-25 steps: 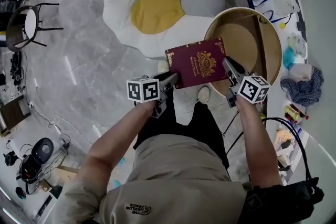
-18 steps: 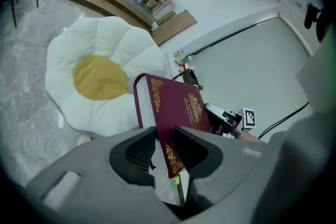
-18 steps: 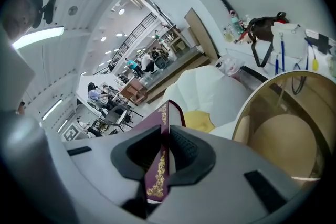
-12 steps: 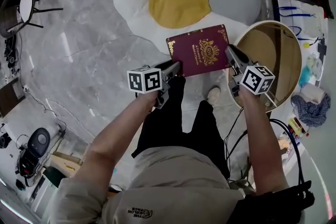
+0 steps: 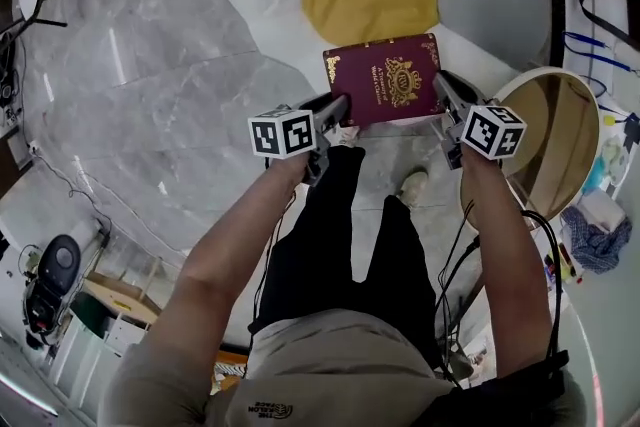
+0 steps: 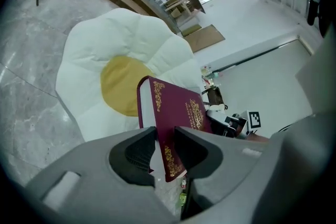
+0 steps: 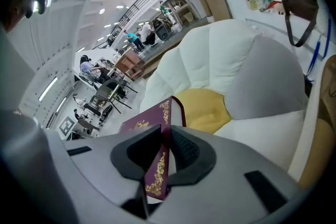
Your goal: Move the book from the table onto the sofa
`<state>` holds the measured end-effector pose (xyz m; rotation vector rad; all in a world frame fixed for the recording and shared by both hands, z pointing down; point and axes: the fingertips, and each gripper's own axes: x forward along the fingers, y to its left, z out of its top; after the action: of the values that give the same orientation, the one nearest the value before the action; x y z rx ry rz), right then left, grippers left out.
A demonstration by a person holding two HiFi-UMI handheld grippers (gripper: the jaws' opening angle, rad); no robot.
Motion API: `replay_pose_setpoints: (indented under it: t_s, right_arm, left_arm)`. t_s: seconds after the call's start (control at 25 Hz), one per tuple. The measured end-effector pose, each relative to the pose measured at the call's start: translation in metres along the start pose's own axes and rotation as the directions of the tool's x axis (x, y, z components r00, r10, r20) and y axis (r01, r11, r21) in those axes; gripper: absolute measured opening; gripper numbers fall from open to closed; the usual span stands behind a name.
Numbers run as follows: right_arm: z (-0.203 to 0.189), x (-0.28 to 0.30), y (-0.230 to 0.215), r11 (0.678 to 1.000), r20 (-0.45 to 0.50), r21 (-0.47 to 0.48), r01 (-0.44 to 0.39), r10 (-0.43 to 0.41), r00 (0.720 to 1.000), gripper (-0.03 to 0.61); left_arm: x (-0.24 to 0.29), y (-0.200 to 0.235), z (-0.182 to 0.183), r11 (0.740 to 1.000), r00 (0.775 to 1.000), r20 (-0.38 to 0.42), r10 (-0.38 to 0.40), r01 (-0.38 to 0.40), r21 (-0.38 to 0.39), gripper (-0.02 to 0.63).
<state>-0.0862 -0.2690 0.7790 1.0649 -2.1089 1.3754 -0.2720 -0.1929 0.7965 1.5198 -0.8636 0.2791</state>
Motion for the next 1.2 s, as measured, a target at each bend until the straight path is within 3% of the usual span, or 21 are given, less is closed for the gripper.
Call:
replay_pose_setpoints:
  t_s: [0.64, 1.0, 1.2]
  right_arm:
    - [-0.06, 0.116, -0.089, 0.993, -0.195, -0.085, 0.087, -0.102, 0.976, 0.06]
    - [-0.089, 0.12, -0.119, 0.98, -0.255, -0.059, 0.192, -0.201, 0.946, 0.066]
    - [-0.093, 0.111, -0.125, 0.978, -0.241, -0.048, 0.202, -0.208, 0.948, 0.075]
  left_arm:
    - [0.114, 0.127, -0.027, 0.998, 0.995, -0.1, -0.019, 0.013, -0.055, 0.117]
    - [0.15, 0.149, -0.044, 0.999, 0.985, -0.168, 0.026, -0.03, -0.017, 0.117]
    - [0.144, 0.16, -0.043, 0.995, 0.981, -0.167, 0.098, -0.096, 0.018, 0.118]
